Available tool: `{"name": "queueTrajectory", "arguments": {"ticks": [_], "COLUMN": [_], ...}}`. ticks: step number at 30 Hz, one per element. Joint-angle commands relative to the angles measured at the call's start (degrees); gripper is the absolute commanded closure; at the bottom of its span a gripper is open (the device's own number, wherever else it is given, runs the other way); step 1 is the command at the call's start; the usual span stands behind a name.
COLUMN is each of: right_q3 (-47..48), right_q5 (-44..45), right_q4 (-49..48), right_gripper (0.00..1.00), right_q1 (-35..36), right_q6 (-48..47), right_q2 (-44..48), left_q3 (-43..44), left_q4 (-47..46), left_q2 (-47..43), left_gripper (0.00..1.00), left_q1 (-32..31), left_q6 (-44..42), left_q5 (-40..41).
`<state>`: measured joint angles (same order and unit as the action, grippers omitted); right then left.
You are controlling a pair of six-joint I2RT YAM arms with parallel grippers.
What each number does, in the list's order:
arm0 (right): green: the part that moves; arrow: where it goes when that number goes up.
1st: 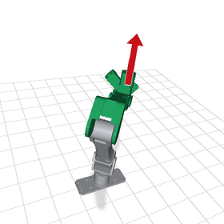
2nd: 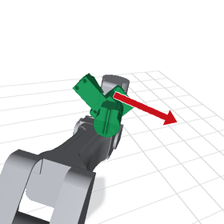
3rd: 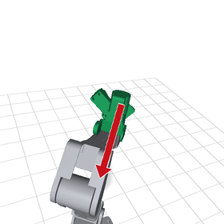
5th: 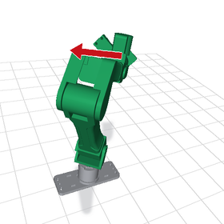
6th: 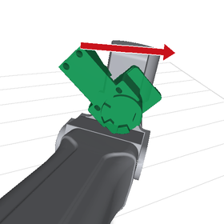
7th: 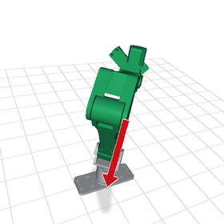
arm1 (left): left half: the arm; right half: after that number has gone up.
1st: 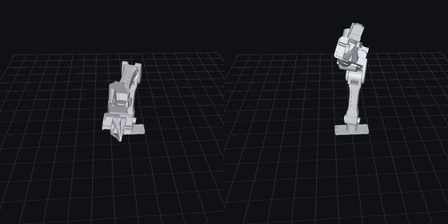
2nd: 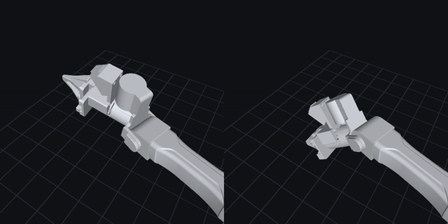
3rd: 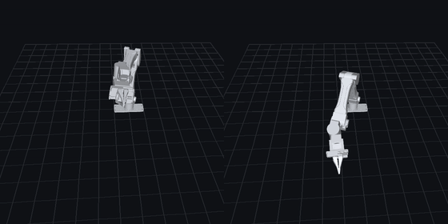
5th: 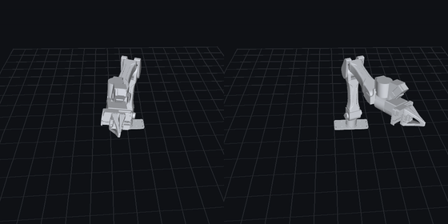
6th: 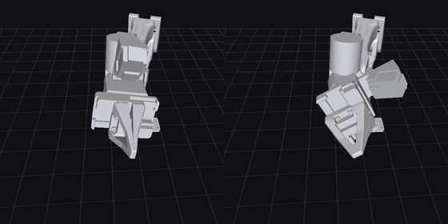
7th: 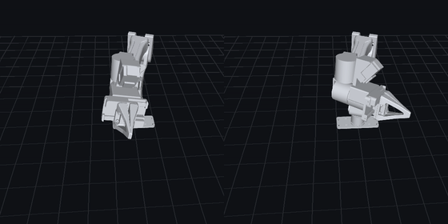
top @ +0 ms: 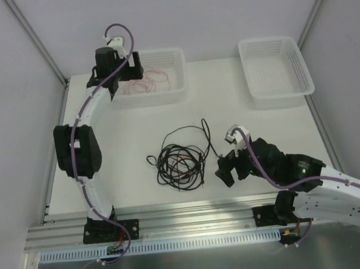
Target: Untangle the cables
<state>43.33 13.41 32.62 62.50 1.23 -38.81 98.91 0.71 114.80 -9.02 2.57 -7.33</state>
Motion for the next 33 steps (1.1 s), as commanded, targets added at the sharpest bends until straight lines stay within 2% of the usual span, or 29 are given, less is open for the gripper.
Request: {"name": "queueTrajectory", "arguments": {"ticks": [1,7,11,15,19,24,30,33], "right_q3": [1.6,3.5,2.7,1.3,2.3,8.4,13.1,15.5], "right_q5": [2.0,5.7,7.5,5.5,3.7,6.7,10.0,12.3], "right_q4": [-2.4,-2.4,-4.2,-10.3,-13.6,-14.9,-20.0,-20.8], "right_gripper": [0.03,0.03,0.01,0.10,0.21,0.23,0.33,0.41], "right_q1": [0.1,-0.6,-1.5,-1.6,0.0,4.0,6.6,6.6], "right_q6": [3.9,10.3,15.0,18.1,20.1,22.8,27.5,30.7], "right_q2": [-3.1,-9.4,-11.6,-14.5,-19.0,-28.6,-37.9,-43.6], "left_q3": [-5.3,-23.3,-38.5,-49.8,-61.2,-66.8,-70.6,-70.9], "left_q4": [-1.0,6.8,11.0,11.6,11.5,10.4,1.9,0.2], "left_q2": [-17.1,-36.2,-46.9,-54.4,-60.0,-60.4,-55.2,-52.8], "left_gripper": [0.01,0.01,0.01,0.01,0.07,0.15,0.27,0.30], "left_q1": [-0.6,-4.1,-11.0,-17.5,-19.8,-19.8,-19.8,-19.9], "left_q6": [6.8,16.2,22.1,24.8,30.9,35.4,39.8,40.3], "left_q5": [-2.1,-0.9,-1.2,-1.5,2.3,5.0,1.8,0.4]}}
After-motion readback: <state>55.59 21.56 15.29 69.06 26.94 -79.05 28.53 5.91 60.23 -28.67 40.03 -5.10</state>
